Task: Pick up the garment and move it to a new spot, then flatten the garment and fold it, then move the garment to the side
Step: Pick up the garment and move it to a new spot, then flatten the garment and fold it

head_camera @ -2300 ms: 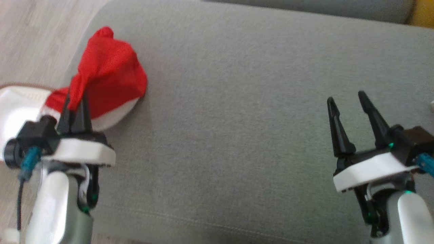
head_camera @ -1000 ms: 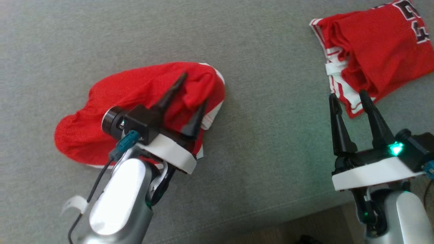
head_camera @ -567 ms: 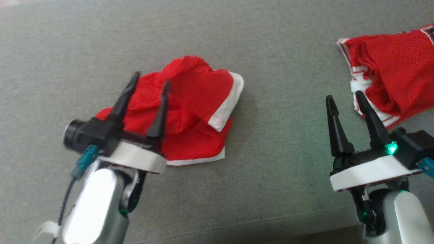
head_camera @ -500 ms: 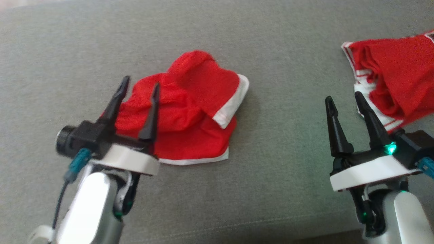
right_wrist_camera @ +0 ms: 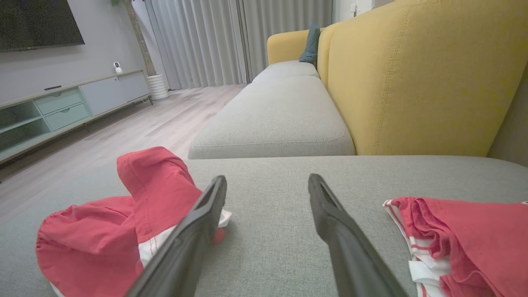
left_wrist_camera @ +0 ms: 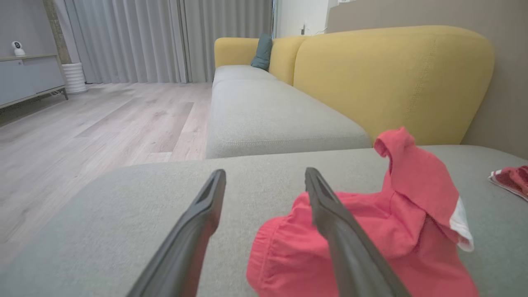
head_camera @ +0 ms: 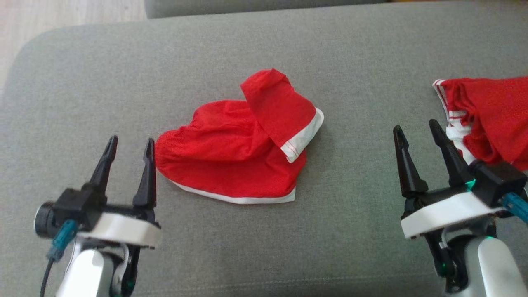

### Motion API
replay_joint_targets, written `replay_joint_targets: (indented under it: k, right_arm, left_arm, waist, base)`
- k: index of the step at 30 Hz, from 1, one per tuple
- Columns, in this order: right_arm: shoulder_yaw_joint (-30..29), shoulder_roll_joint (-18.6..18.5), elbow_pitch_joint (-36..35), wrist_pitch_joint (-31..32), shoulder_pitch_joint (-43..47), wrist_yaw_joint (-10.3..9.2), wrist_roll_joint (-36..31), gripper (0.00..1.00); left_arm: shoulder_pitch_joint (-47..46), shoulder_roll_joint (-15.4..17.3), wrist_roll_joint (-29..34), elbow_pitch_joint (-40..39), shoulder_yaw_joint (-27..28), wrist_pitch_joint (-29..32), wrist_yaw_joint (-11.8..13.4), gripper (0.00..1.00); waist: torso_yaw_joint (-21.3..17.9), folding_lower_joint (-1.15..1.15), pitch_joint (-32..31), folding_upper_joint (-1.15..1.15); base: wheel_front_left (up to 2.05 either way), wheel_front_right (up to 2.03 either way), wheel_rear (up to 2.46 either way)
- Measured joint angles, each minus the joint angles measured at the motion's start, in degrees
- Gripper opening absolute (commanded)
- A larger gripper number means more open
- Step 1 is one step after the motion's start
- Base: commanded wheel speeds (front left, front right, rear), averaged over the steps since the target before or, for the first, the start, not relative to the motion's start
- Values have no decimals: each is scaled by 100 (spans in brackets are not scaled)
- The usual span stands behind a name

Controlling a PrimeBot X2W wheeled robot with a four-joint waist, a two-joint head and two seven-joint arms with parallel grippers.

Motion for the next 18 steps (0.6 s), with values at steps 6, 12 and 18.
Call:
replay_joint_targets:
  k: [6, 12, 18]
  right_arm:
    - [5, 0, -1, 77, 233, 0, -10, 100]
    - [4, 0, -7, 145, 348, 0, -52, 100]
    - [5, 0, -41, 192, 348, 0, -52, 100]
  left_arm:
    - [383, 76, 2, -76, 11, 0, 18, 100]
    - [504, 80, 9, -140, 9, 0, 22, 100]
    - [577, 83, 10, -165, 7, 0, 23, 100]
  waist:
    - [67, 0, -210, 0]
    - [70, 0, -336, 0]
    - [56, 0, -307, 0]
  base:
    - [0, 0, 0]
    - [0, 0, 0]
    - [0, 0, 0]
